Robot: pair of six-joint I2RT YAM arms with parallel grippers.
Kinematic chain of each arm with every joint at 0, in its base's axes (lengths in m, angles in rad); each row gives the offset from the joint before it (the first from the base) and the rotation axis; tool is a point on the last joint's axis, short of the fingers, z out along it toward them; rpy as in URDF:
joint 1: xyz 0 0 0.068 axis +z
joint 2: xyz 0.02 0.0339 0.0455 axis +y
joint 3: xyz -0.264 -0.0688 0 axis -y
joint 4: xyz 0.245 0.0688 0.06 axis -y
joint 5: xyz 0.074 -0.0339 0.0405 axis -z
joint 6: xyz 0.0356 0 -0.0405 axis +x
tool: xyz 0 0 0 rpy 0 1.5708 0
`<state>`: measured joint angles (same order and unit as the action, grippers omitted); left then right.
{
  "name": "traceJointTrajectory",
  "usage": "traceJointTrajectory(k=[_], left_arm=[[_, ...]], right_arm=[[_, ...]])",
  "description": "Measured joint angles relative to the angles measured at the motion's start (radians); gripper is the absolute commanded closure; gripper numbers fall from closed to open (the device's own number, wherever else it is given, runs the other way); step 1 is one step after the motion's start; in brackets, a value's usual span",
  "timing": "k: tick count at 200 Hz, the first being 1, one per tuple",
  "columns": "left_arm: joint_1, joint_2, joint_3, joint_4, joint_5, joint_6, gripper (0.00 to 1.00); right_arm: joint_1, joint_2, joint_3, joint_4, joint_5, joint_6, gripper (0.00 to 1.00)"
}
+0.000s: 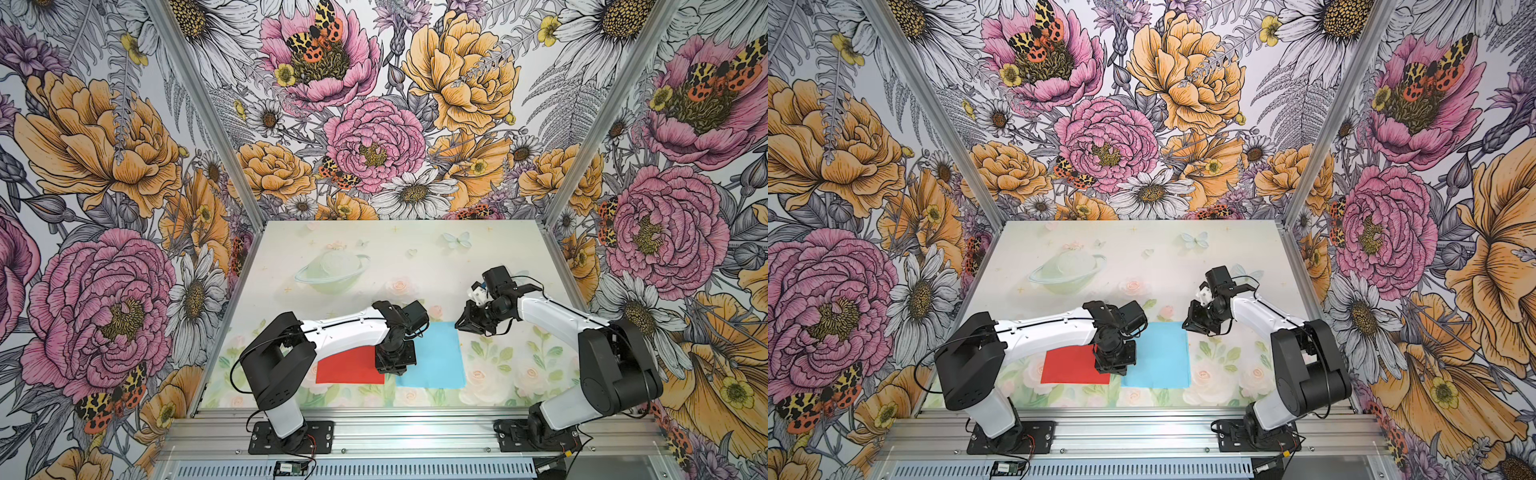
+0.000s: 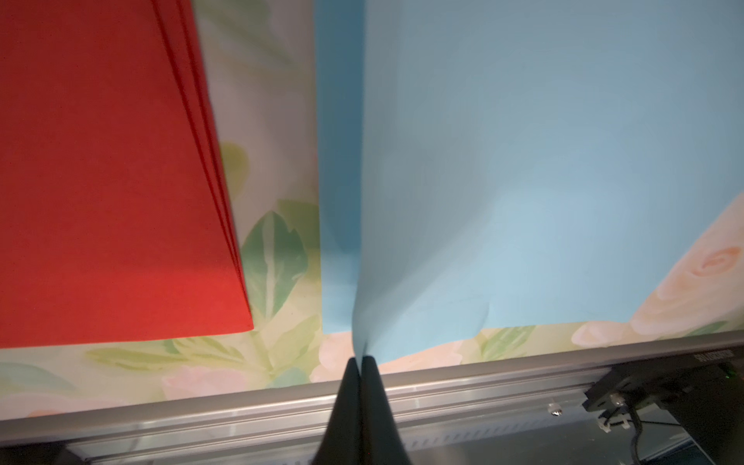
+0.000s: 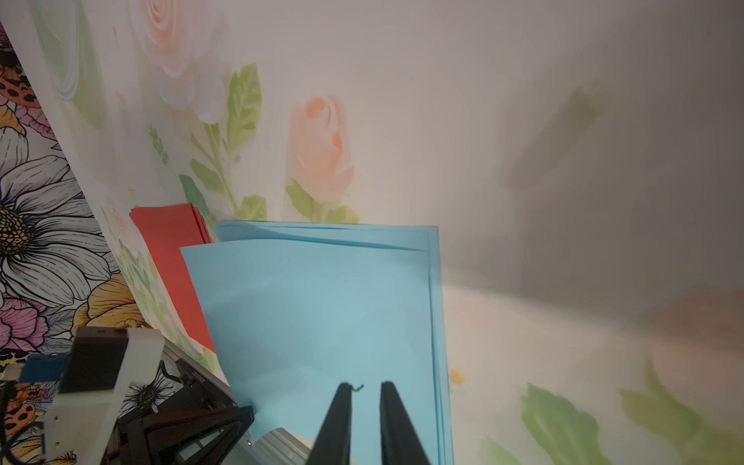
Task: Sort the scattered colored papers by color
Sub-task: Place the colored paper.
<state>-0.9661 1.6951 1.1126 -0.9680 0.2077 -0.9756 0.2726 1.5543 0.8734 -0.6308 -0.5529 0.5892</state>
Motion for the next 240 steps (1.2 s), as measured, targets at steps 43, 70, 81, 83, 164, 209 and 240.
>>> traceJointTrajectory(k=[43,70,81,83,164,209,240], left_arm=[[0.0,-0.013,-0.007,0.0,-0.008,-0.014,1.0],[0.0,-0.013,-0.007,0.0,-0.01,-0.014,1.0],[0.0,-0.012,-0.005,0.0,-0.01,-0.014,1.0],[0.0,-0.012,-0.005,0.0,-0.01,-0.014,1.0],[-0.008,0.014,0.034,0.004,-0.013,-0.024,1.0],[-0.023,0.005,0.023,0.006,-0.02,-0.048,1.0],[-0.023,0.001,0.019,0.006,-0.025,-0.057,1.0]], right_arm=[[0.041,0.128,0.034,0.019,0.019,-0.014,0.87],[0.05,0.139,0.054,0.023,0.027,-0.014,0.87],[0.05,0.139,0.063,0.025,0.026,-0.014,0.87],[0.05,0.139,0.064,0.026,0.026,-0.014,0.86],[0.05,0.143,0.078,0.031,0.026,-0.024,0.88],[0.051,0.188,0.078,0.031,0.033,-0.049,0.89],[0.051,0.192,0.078,0.031,0.037,-0.06,0.9]])
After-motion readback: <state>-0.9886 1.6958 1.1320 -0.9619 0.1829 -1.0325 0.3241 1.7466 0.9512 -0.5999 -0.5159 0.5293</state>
